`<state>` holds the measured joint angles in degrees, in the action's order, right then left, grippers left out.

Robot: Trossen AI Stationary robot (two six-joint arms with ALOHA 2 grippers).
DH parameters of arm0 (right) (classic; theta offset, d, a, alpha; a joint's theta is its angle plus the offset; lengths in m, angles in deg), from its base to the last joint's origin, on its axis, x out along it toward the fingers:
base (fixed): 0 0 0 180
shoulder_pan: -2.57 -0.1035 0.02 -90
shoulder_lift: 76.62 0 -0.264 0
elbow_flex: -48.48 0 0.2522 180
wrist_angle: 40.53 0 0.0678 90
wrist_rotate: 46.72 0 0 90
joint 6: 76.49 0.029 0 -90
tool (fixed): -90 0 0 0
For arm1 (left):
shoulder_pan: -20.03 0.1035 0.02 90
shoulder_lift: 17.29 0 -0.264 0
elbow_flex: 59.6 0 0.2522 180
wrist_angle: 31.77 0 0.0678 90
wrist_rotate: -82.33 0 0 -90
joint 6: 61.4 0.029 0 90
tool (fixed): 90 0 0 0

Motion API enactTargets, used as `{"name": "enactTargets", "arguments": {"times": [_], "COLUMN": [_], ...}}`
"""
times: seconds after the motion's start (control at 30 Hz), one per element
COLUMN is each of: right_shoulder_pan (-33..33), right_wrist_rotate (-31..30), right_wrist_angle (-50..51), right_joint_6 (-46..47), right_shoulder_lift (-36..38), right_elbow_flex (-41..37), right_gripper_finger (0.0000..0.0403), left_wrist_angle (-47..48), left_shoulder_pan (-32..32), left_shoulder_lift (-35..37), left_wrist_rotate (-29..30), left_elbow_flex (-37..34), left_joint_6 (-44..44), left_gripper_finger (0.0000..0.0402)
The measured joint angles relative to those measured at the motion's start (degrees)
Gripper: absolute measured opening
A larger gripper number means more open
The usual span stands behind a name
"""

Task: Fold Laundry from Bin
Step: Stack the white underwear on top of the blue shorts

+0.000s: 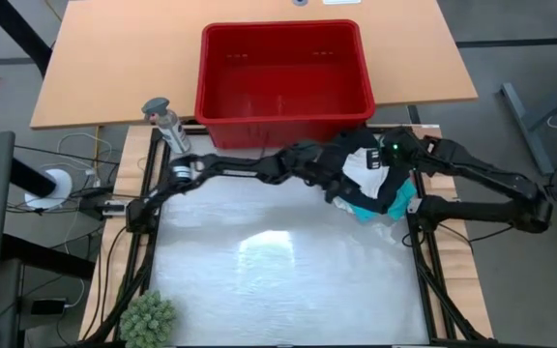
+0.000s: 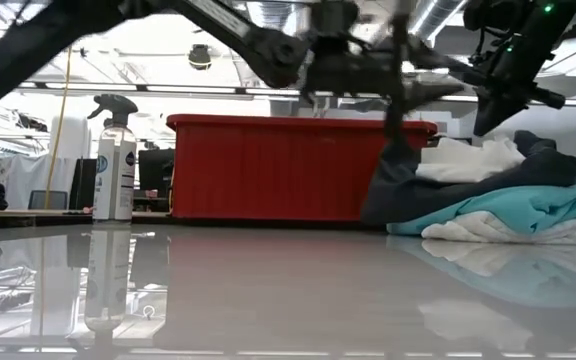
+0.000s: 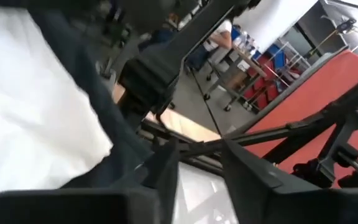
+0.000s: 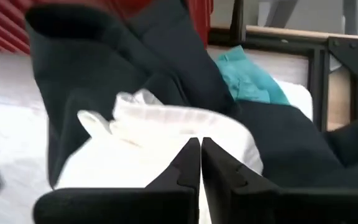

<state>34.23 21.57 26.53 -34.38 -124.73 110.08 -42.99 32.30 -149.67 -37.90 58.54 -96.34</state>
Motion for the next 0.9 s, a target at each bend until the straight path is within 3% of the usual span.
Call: {"name": "enactTargets", "arguments": {"times": [0.23,0.47,0.67,0.77,0.9], "right_shoulder_pan": [0.63,4.85,5.25,4.71,0.66], "right_wrist_rotate": [-0.97,-1.31,-1.12,-0.77,-2.98], "right_wrist_angle": [0.15,-9.14,-16.18,-17.87,-18.05], "right_joint_6": [1.75,7.23,7.06,7.05,9.66], "right_shoulder_lift": [-2.57,-8.55,-16.07,-19.67,-21.48], "right_elbow_flex": [-7.29,-16.54,-17.49,-17.25,-17.23], "right_gripper_finger": [0.0014,0.0021,0.0017,0.0017,0.0017], "left_wrist_angle": [4.63,12.53,19.53,23.17,25.61], "left_shoulder_pan": [0.57,1.97,3.49,3.96,4.06], "left_shoulder_lift": [-12.78,-15.12,-15.04,-15.03,-14.55], "left_wrist_rotate": [-1.10,1.66,1.63,-5.01,-22.12], "left_elbow_flex": [14.22,17.30,17.30,17.26,17.22], "left_joint_6": [-4.69,-3.43,-2.10,-1.55,-3.12], "left_gripper_finger": [0.0011,0.0008,0.0001,0.0000,0.0000]}}
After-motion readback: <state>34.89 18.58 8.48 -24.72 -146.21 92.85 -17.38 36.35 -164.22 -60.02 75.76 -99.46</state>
